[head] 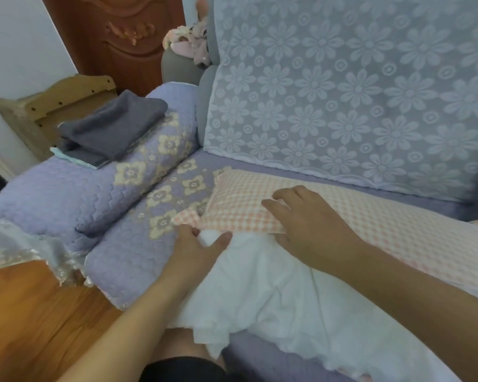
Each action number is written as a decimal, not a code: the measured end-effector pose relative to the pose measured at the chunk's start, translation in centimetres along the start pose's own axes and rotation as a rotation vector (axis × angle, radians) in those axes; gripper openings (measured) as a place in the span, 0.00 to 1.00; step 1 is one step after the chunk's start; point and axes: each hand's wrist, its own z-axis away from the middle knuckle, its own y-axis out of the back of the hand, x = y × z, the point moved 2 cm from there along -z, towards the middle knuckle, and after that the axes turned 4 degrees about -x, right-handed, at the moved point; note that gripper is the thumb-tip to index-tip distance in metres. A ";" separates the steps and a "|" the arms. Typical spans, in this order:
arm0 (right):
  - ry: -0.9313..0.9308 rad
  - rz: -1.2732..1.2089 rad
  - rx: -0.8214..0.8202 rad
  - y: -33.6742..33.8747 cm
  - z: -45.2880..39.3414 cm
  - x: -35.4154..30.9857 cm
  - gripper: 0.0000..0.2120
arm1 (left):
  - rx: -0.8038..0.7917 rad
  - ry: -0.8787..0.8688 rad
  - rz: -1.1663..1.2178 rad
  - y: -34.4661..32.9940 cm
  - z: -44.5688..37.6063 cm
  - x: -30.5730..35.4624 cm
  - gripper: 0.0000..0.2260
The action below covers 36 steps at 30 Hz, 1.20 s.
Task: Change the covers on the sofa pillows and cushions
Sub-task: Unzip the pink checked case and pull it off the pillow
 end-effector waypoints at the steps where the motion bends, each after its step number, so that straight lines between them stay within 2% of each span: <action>1: 0.031 0.017 -0.021 0.1 -1.1 -0.4 0.23 | -0.016 -0.025 -0.001 0.0 0.5 0.2 0.26; 2: 0.056 0.032 -0.026 0.4 -2.5 -0.8 0.22 | -0.027 -0.101 -0.030 -0.2 0.9 0.6 0.27; 4: 0.069 0.022 -0.024 1.3 -5.8 -1.4 0.19 | -0.077 -0.330 -0.142 -1.2 2.7 1.9 0.33; 6: 0.061 0.041 -0.037 2.4 -9.5 -1.4 0.17 | -0.174 -0.504 -0.342 -2.3 4.9 2.8 0.37; 9: -0.049 0.170 -0.119 3.5 -13.3 1.0 0.11 | -0.302 -0.743 -0.565 -1.8 6.9 2.4 0.31; 12: -0.297 0.254 -0.086 4.6 -13.2 5.9 0.11 | -0.493 -0.830 -0.574 0.5 6.9 1.1 0.25; 14: -0.398 0.140 -0.063 4.7 -11.4 7.7 0.09 | -0.518 -0.817 -0.625 1.9 6.1 0.5 0.19; 16: -0.359 -0.040 -0.108 3.9 -9.2 6.7 0.09 | -0.464 -0.777 -0.706 2.5 4.1 0.6 0.21; 18: -0.249 -0.080 -0.144 2.6 -6.9 3.7 0.11 | -0.259 -0.675 -0.584 2.3 1.3 1.6 0.29; 19: -0.216 -0.081 -0.139 2.1 -5.8 2.4 0.14 | -0.128 -0.606 -0.458 2.2 -0.5 2.1 0.29; 21: -0.217 -0.116 -0.118 1.7 -4.6 1.0 0.19 | 0.043 -0.526 -0.251 1.8 -3.6 3.3 0.19; 22: -0.241 -0.148 -0.120 1.7 -4.4 1.0 0.19 | 0.045 -0.490 -0.244 1.4 -4.5 4.0 0.19; 24: -0.288 -0.230 -0.135 1.9 -4.0 1.6 0.18 | 0.022 -0.471 -0.372 0.4 -6.3 4.3 0.32; 26: -0.285 -0.253 -0.137 2.3 -3.5 2.1 0.15 | 0.022 -0.486 -0.455 0.0 -7.4 4.7 0.29; 28: -0.267 -0.222 -0.130 2.6 -3.2 1.8 0.11 | -0.075 -0.528 -0.304 -0.1 -7.9 5.5 0.26; 29: -0.275 -0.188 -0.076 3.1 -3.1 1.4 0.09 | -0.124 -0.509 -0.184 -0.1 -7.7 6.1 0.22; 31: -0.240 -0.116 0.142 4.0 -2.5 -0.2 0.12 | -0.239 -0.419 0.000 0.2 -7.5 6.9 0.15; 33: -0.026 -0.157 0.332 5.0 -0.9 -3.5 0.17 | -0.370 -0.340 0.108 0.8 -7.6 7.6 0.14; 34: 0.152 -0.179 0.294 5.0 0.2 -5.7 0.20 | -0.445 -0.317 0.123 1.2 -7.4 8.0 0.13; 36: 0.345 -0.187 -0.041 3.3 2.0 -8.9 0.33 | -0.563 -0.278 0.079 2.2 -7.2 8.8 0.13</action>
